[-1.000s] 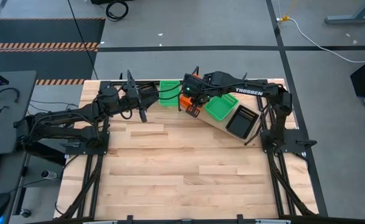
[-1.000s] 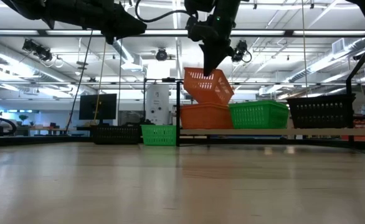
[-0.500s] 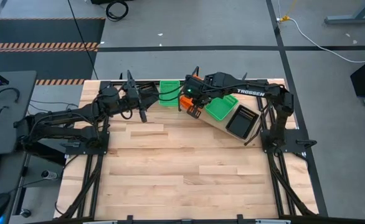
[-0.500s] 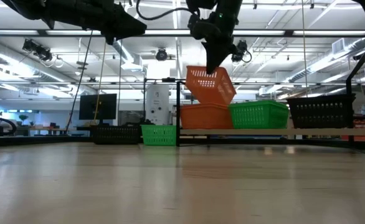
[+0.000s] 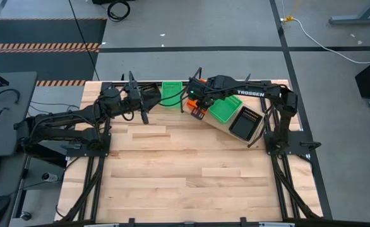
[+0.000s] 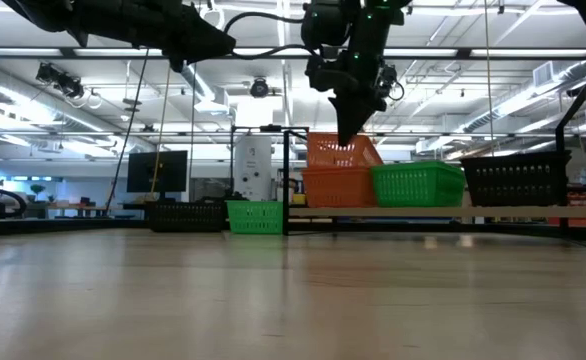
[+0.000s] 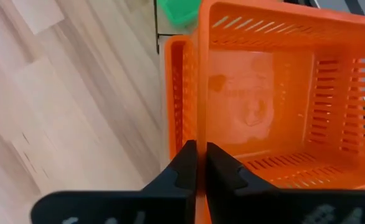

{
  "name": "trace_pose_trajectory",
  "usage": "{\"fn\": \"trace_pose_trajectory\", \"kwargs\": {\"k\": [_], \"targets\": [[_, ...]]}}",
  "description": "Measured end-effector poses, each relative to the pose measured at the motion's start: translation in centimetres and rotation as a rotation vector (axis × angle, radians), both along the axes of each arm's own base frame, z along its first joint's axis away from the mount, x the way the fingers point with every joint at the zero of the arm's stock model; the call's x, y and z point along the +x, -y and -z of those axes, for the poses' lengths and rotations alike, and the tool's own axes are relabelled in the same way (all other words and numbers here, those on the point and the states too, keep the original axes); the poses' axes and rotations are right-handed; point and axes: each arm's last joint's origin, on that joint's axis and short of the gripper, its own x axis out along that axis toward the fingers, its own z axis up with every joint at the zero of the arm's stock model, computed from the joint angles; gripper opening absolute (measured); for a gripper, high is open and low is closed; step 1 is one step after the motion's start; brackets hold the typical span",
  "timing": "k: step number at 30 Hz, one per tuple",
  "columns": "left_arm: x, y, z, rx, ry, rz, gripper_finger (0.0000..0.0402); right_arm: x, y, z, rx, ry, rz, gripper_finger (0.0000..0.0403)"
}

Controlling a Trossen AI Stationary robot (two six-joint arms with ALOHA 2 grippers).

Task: Stack baskets on shelf by color
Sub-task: Stack the orange basket on top of the orange basket on the shelf

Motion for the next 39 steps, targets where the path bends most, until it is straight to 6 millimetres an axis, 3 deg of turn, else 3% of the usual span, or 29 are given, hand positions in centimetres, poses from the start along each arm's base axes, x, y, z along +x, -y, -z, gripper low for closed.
{"fn": "trace_pose_trajectory", "kwargs": {"k": [6, 16, 24, 33, 39], "targets": [[0.0, 0.0, 0.0, 0.0, 0.0, 0.001, 0.0117, 0.0, 0.0, 0.1, -0.011, -0.016, -0.044, 0.0048], [0.0, 0.0, 0.0, 0.0, -0.001, 0.007, 0.0117, -0.3, -0.1, 2.0, -0.015, -0.061, -0.1, 0.01], [0.0, 0.0, 0.0, 0.001, -0.001, 0.007, 0.0117, 0.5, -0.7, 3.4, -0.017, 0.007, -0.179, 0.0103], [0.0, 0.0, 0.0, -0.004, -0.001, 0.007, 0.0117, 1.6, -0.2, 2.9, -0.062, 0.14, -0.121, 0.0102], [0.0, 0.0, 0.1, -0.007, -0.009, 0.007, 0.0117, 1.5, 0.1, 2.8, -0.07, 0.138, -0.135, 0.0101]]}}
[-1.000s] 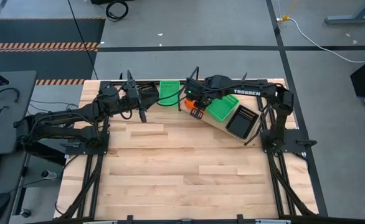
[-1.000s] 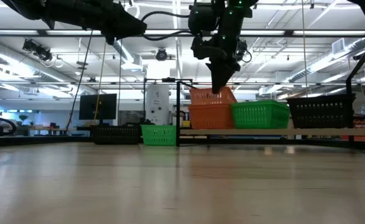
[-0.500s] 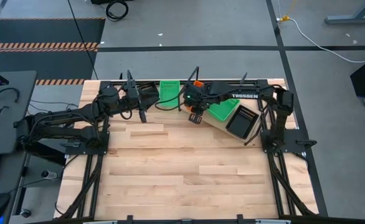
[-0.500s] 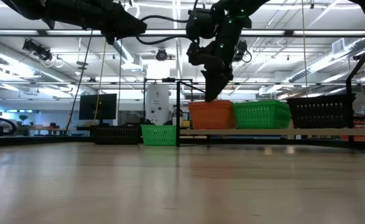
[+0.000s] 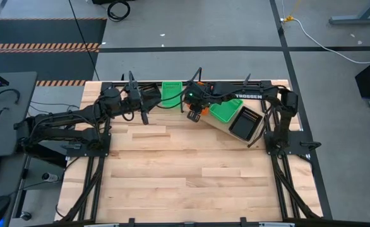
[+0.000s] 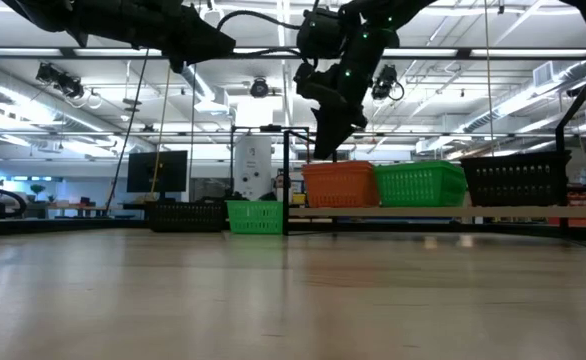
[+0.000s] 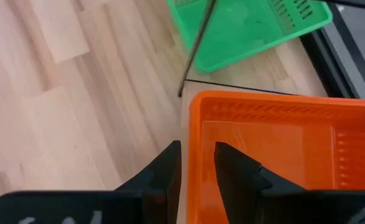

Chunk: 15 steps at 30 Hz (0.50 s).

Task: Stack baskets on shelf by color
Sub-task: Stack the orange basket on top of the orange basket on the shelf

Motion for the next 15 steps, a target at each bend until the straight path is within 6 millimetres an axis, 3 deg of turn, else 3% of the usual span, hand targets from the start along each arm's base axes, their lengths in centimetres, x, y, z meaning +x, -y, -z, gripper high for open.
{"fn": "trace_pose_trajectory", "kwargs": {"k": [7, 15], "targets": [[0.0, 0.0, 0.1, -0.003, -0.009, 0.001, 0.0117, -0.3, -3.0, -0.9, 0.102, -0.014, -0.184, 0.0101], [0.0, 0.0, 0.2, -0.009, -0.02, 0.001, 0.0117, -1.6, -6.7, 1.2, 0.187, -0.212, -0.203, 0.0101]]}}
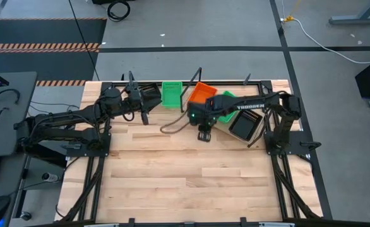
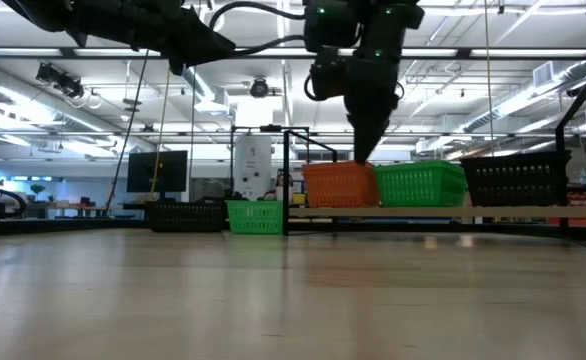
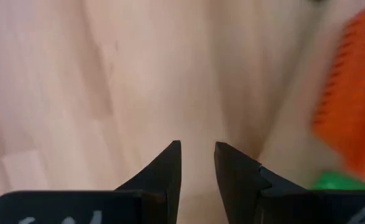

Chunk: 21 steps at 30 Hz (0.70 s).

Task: Stack baskets on shelf by color
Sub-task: Stack the orange basket on top of the orange basket on the shelf

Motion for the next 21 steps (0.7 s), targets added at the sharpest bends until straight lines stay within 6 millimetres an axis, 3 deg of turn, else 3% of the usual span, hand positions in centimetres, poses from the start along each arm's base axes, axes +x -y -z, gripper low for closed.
{"fn": "trace_pose_trajectory", "kwargs": {"k": [4, 10, 15, 21], "targets": [[0.0, 0.0, 0.1, -0.008, -0.005, -0.001, 0.0117, -0.3, -1.2, 1.9, -0.067, -0.032, -0.025, 0.0101], [0.0, 0.0, 0.3, -0.027, -0.023, -0.001, 0.0117, -1.1, -0.8, 4.0, -0.243, -0.086, -0.007, 0.0101], [0.0, 0.0, 0.3, -0.031, -0.021, -0.002, 0.0117, -1.3, 0.4, 4.2, -0.368, -0.098, 0.055, 0.0101], [0.0, 0.0, 0.3, -0.031, -0.022, -0.002, 0.0117, -0.7, 1.2, 4.0, -0.399, -0.029, 0.081, 0.0101]]}}
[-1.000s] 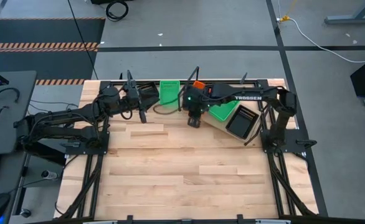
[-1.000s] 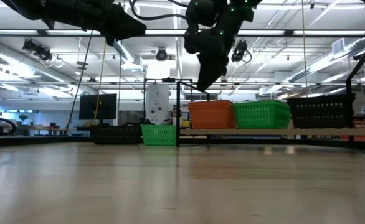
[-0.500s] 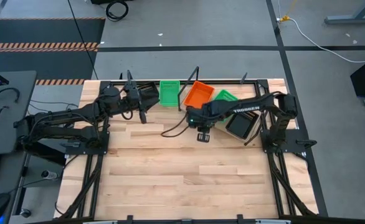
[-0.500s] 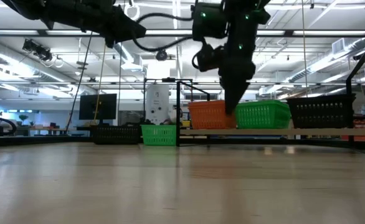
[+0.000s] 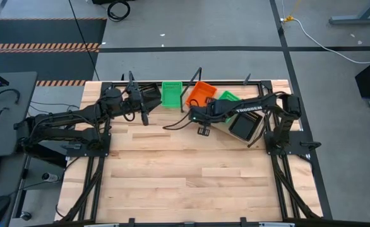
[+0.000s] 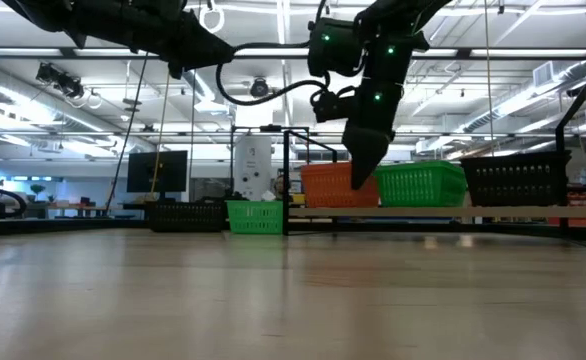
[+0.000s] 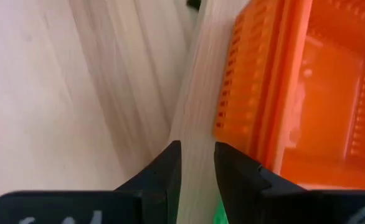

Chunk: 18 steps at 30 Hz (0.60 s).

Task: Stack baskets on shelf by color
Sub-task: Stack the orange basket on top of the orange basket on the shelf, then stack the black basket on top of the black basket on the shelf

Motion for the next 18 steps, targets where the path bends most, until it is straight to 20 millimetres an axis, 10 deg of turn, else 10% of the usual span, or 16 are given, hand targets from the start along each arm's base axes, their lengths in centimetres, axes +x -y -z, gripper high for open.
{"fn": "trace_pose_trajectory", "kwargs": {"k": [18], "targets": [[-0.1, 0.0, 0.9, 0.003, -0.102, -0.003, 0.0117, 0.2, -3.9, -1.0, 0.093, 0.072, -0.062, 0.0101]]}}
